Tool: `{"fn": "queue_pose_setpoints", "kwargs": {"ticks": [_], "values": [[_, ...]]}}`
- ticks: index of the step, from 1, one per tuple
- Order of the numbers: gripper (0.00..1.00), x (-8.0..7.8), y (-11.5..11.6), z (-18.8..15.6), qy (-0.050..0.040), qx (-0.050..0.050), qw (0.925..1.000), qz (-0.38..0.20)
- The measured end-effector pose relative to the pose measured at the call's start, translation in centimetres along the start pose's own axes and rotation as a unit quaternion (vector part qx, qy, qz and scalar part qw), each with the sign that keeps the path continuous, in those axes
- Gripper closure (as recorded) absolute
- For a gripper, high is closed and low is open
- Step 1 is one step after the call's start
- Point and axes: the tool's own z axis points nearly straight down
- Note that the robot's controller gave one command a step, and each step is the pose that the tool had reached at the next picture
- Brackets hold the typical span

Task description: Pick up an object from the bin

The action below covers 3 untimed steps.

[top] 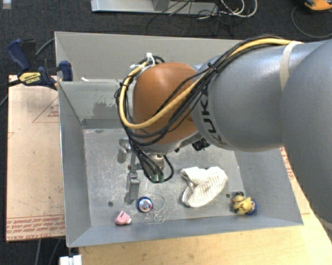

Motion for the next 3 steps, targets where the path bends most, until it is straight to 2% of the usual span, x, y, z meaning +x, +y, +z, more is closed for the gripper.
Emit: {"fn": "queue_pose_setpoints", "kwargs": {"ticks": [1, 2, 3], "values": [[1.00, -0.20, -0.14, -0.46, -0.0037, -0.001, 1.0000, 0.003], [0.00, -0.20, -0.14, -0.45, -0.0037, -0.001, 1.0000, 0.003], [0.00, -0.20, -0.14, -0.45, -0.0036, -0.001, 1.0000, 0.003]]}}
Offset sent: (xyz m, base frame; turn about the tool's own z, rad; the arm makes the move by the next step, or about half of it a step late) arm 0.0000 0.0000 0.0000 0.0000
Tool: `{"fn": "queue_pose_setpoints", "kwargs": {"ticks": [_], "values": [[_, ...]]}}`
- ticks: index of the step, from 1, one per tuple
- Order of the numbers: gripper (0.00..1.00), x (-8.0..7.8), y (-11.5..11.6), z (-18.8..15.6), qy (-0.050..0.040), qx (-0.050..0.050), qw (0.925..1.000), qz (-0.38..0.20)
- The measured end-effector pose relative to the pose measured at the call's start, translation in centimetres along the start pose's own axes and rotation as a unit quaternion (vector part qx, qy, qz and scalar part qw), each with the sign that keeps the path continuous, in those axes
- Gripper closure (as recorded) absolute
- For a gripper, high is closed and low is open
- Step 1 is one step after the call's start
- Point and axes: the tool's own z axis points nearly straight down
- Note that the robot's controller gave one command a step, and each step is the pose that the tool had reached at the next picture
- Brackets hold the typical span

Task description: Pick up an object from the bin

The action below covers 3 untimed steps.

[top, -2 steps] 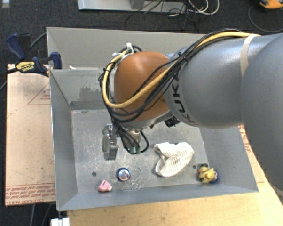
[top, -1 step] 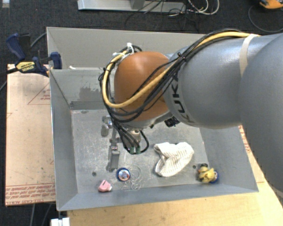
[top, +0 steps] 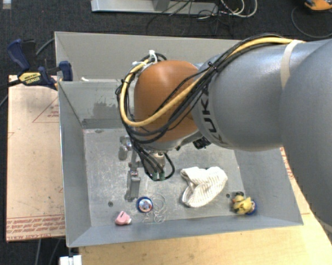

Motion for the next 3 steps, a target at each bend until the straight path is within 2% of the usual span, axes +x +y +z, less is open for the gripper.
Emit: {"fn": "queue_pose_setpoints", "kwargs": {"ticks": [1, 2, 3], "values": [[1.00, 2.9, -4.0, 11.9, 0.0022, 0.000, 0.9977, -0.067], [1.00, 2.8, -3.9, 11.7, 0.0006, 0.000, 0.9977, -0.067], [1.00, 4.0, -5.0, 10.5, 0.0027, 0.000, 0.9982, -0.060]]}}
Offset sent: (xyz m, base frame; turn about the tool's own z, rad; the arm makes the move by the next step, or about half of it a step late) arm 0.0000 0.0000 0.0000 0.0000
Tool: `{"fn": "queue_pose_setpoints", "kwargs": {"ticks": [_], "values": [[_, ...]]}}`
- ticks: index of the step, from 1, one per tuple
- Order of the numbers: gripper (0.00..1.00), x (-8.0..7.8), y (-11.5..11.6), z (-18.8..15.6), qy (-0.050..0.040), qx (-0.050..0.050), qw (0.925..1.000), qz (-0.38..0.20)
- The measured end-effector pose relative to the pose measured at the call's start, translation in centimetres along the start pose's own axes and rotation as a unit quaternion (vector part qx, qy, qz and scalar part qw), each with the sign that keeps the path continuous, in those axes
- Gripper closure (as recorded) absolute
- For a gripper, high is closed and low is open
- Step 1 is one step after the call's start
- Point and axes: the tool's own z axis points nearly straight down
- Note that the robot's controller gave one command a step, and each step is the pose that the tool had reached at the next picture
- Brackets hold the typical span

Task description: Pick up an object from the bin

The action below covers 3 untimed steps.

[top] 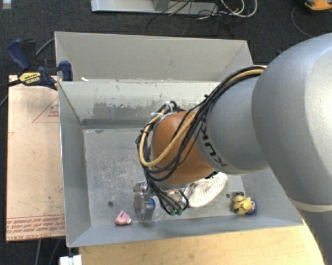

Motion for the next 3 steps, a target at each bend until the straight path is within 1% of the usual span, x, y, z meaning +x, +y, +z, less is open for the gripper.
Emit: {"fn": "queue_pose_setpoints", "kwargs": {"ticks": [1, 2, 3], "values": [[1.00, -1.6, -1.9, -8.9, -0.0008, -0.001, 0.9984, 0.057], [0.00, -1.4, -4.2, -7.7, 0.0006, 0.000, 0.9998, -0.021], [0.00, -1.4, -4.2, -7.8, -0.0001, -0.001, 0.9998, -0.021]]}}
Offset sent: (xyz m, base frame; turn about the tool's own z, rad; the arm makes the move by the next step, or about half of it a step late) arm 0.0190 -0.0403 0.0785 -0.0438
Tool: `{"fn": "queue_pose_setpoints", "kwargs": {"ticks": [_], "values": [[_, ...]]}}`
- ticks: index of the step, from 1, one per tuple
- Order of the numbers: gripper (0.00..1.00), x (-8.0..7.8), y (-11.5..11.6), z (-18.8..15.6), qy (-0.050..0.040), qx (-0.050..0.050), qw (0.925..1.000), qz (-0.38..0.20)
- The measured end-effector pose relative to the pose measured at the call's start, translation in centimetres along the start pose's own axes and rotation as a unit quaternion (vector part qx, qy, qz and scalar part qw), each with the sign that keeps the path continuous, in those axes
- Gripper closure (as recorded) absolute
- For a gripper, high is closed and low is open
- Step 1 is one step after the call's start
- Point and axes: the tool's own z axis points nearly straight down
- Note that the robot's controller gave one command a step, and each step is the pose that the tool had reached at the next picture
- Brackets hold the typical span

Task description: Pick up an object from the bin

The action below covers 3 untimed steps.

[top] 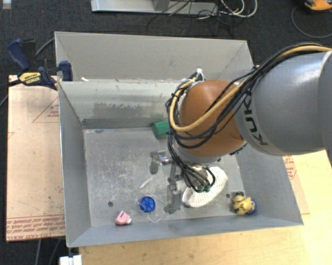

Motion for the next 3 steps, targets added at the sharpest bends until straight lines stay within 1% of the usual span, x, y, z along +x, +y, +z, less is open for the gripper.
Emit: {"fn": "queue_pose_setpoints", "kwargs": {"ticks": [1, 2, 3], "values": [[0.00, 0.0, 0.0, 0.7, -0.0050, 0.000, 1.0000, -0.004], [0.00, 0.3, -0.6, 9.1, -0.0041, 0.000, 0.9935, -0.114], [0.00, 0.1, -0.6, 8.8, -0.0065, 0.000, 0.9926, -0.121]]}}
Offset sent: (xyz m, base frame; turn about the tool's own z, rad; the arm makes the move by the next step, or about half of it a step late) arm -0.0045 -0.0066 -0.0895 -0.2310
